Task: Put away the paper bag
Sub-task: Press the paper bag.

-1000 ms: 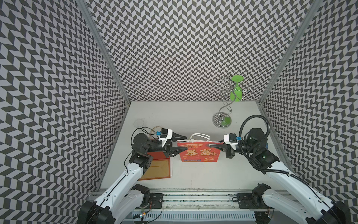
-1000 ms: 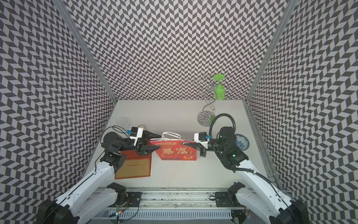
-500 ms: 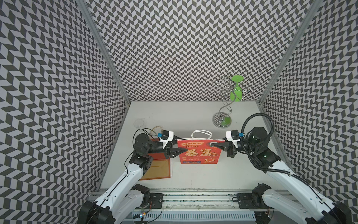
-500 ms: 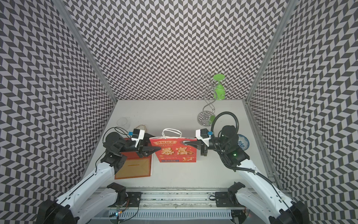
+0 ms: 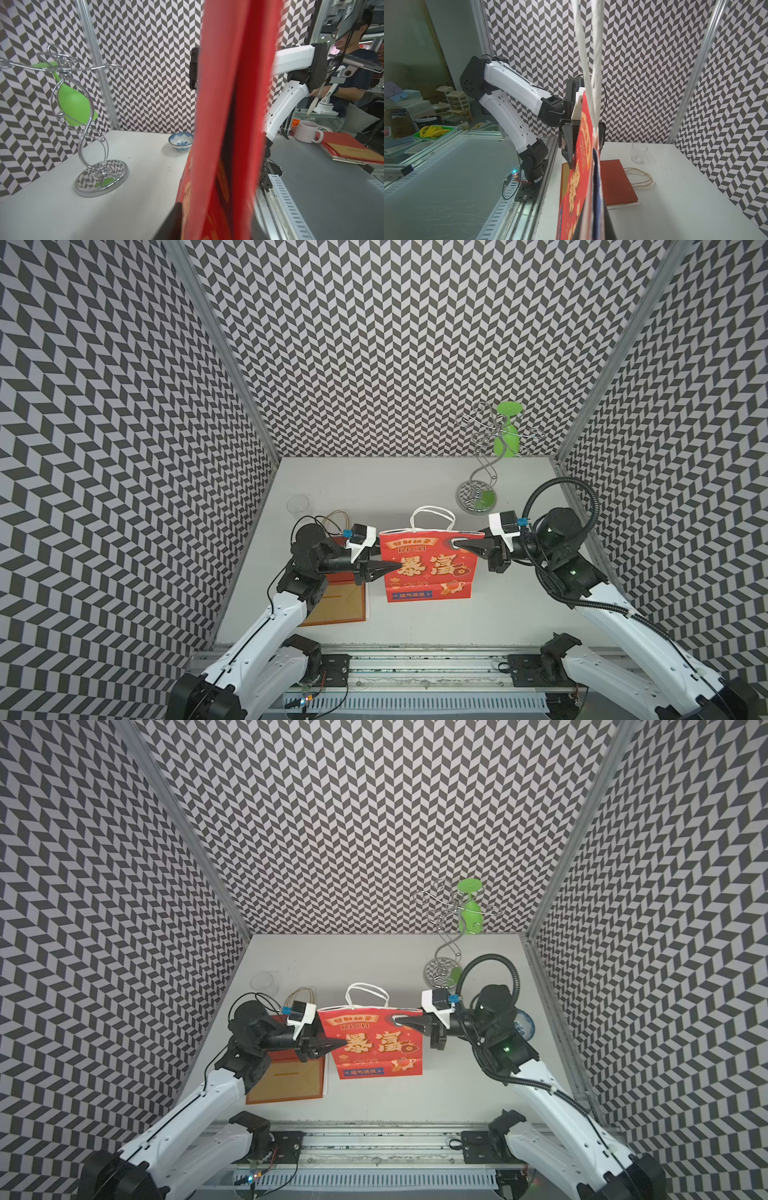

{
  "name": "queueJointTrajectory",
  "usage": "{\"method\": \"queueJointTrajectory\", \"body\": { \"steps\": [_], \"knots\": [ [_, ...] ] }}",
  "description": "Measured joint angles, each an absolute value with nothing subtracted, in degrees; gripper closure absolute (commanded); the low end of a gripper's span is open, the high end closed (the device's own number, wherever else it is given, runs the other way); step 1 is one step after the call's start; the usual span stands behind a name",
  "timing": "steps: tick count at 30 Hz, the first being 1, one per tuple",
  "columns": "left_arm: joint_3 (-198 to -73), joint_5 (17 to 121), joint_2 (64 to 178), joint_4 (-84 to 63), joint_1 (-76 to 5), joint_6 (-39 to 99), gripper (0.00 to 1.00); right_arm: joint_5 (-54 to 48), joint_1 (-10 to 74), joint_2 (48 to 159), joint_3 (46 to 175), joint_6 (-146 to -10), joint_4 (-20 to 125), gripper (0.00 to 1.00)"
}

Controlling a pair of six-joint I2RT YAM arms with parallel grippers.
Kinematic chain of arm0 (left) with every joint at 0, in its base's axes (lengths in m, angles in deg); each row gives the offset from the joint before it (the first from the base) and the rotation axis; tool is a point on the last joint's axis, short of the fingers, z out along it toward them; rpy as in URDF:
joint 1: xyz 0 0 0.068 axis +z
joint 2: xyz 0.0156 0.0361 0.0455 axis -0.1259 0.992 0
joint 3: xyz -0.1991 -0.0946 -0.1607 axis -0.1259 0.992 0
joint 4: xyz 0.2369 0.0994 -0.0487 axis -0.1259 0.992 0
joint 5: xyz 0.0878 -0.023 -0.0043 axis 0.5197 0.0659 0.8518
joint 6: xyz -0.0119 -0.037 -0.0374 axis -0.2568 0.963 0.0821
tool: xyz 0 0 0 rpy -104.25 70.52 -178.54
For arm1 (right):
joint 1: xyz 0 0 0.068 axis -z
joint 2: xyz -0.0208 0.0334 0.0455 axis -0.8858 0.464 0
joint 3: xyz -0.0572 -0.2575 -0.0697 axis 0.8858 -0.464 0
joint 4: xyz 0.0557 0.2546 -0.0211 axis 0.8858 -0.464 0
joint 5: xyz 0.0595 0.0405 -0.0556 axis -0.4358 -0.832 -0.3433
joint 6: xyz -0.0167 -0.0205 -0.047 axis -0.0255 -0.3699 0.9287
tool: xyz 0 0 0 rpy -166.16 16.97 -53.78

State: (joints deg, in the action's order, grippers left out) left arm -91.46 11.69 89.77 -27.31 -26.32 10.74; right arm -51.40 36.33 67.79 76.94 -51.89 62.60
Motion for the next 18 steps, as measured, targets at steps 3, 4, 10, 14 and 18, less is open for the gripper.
{"method": "queueJointTrajectory", "body": {
  "steps": [3,4,10,14,18],
  "knots": [
    [-91.5,12.0,89.8,-24.5,-26.3,8.5,0.57,-50.8,36.4,67.8,77.6,-52.6,63.3,1.00],
    [-91.5,12.2,89.8,-23.5,-26.3,7.5,0.65,-50.7,36.4,67.8,77.7,-52.8,63.4,1.00],
    [-91.5,12.0,89.8,-19.9,-26.3,4.2,0.97,-49.9,36.7,67.9,77.7,-54.0,63.3,1.00],
    [-91.5,11.9,89.6,-19.0,-26.3,3.2,0.47,-49.4,36.8,68.0,77.7,-54.7,63.6,1.00],
    [-91.4,12.9,89.6,-17.2,-26.3,2.6,0.38,-48.5,37.0,68.0,77.9,-55.4,64.3,1.00]
  ]
}}
